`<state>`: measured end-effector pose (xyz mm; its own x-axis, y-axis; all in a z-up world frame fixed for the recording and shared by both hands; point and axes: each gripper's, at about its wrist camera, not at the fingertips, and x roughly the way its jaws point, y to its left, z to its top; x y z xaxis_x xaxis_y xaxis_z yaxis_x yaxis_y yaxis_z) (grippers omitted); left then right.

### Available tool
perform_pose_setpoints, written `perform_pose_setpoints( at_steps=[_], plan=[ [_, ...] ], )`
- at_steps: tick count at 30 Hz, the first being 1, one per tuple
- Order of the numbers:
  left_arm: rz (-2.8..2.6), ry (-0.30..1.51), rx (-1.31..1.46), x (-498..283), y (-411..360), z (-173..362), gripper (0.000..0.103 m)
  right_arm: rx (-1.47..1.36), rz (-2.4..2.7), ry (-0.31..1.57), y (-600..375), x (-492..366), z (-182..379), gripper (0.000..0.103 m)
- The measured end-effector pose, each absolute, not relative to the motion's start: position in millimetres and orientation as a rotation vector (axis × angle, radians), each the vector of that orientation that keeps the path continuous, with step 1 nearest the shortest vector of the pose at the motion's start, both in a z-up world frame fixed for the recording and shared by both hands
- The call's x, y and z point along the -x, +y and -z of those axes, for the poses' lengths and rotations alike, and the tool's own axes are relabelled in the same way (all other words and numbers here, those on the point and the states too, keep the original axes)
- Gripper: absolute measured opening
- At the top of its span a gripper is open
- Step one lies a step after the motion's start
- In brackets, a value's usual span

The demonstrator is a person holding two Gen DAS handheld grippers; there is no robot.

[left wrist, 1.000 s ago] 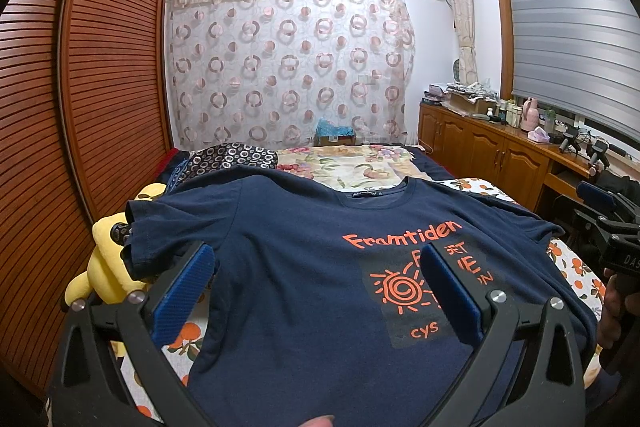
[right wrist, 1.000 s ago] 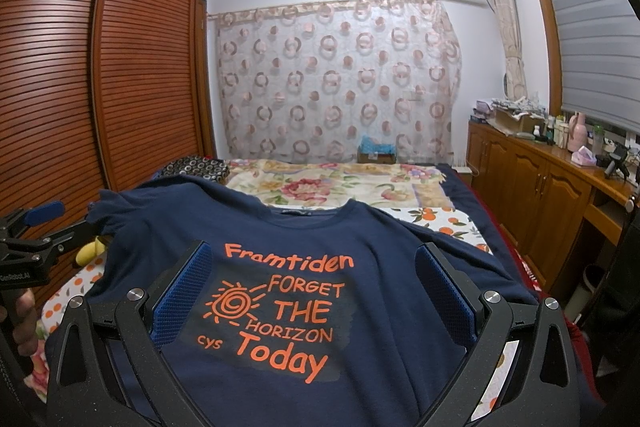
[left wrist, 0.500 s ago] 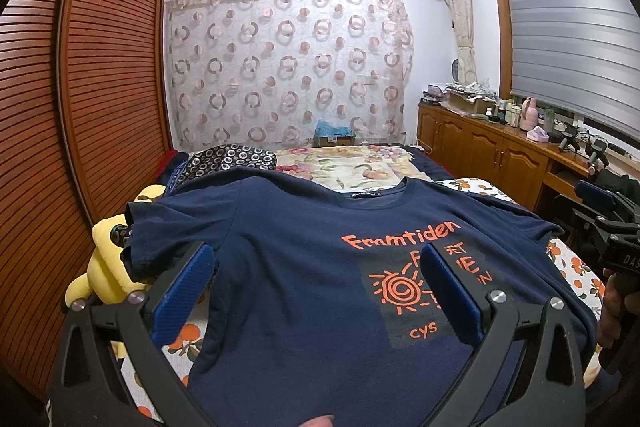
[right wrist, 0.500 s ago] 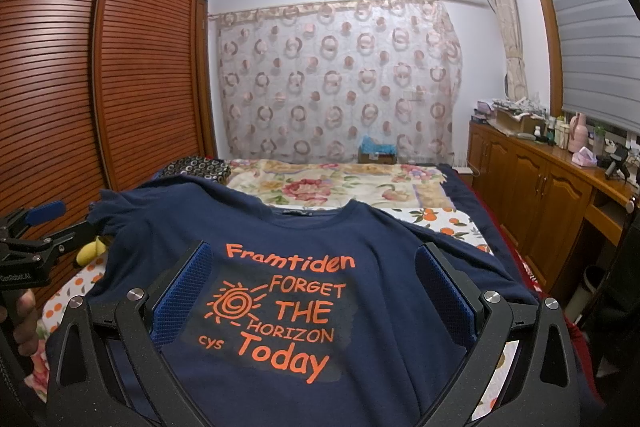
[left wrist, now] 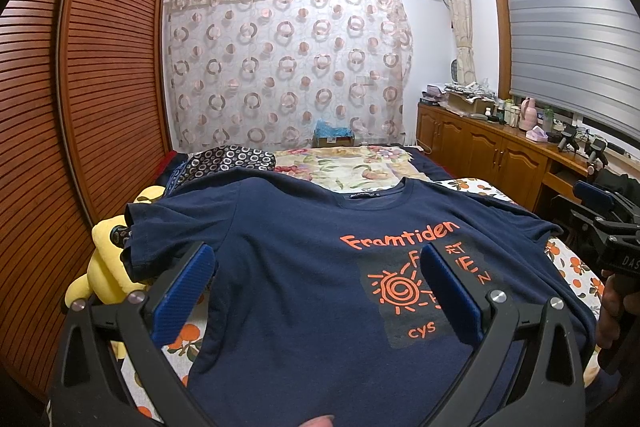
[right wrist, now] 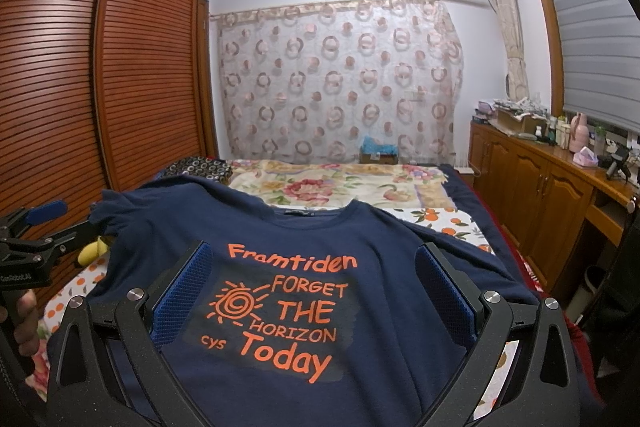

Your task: Fold small clothes

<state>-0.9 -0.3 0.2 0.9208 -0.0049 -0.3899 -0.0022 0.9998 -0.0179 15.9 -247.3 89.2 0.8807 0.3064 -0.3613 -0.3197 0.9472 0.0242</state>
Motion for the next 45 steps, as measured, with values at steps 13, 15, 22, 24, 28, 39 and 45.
perform_pose_setpoints(
  at_steps=[13,15,22,24,28,39,45],
  plan=[
    [0.001,0.401,0.017,1,0,0,0.103,0.036,-0.327,0.37,-247,-16,-88,0.103],
    [0.0,0.402,0.018,7,-6,-7,0.103,0.036,-0.327,0.371,-247,-16,-88,0.103],
    [-0.006,0.422,0.019,-2,-5,1,0.103,0.035,-0.346,0.387,-246,-19,-76,0.103],
    [-0.014,0.434,0.012,-4,-8,-2,0.103,0.038,-0.356,0.397,-241,-21,-69,0.103],
    [-0.019,0.461,0.017,-9,7,10,0.103,0.045,-0.383,0.423,-232,-26,-64,0.103],
    [-0.04,0.529,0.031,-22,44,32,0.103,0.065,-0.438,0.495,-220,-43,-47,0.103],
    [-0.062,0.582,0.073,-37,77,46,0.103,0.091,-0.488,0.548,-205,-64,-32,0.103]
  ],
)
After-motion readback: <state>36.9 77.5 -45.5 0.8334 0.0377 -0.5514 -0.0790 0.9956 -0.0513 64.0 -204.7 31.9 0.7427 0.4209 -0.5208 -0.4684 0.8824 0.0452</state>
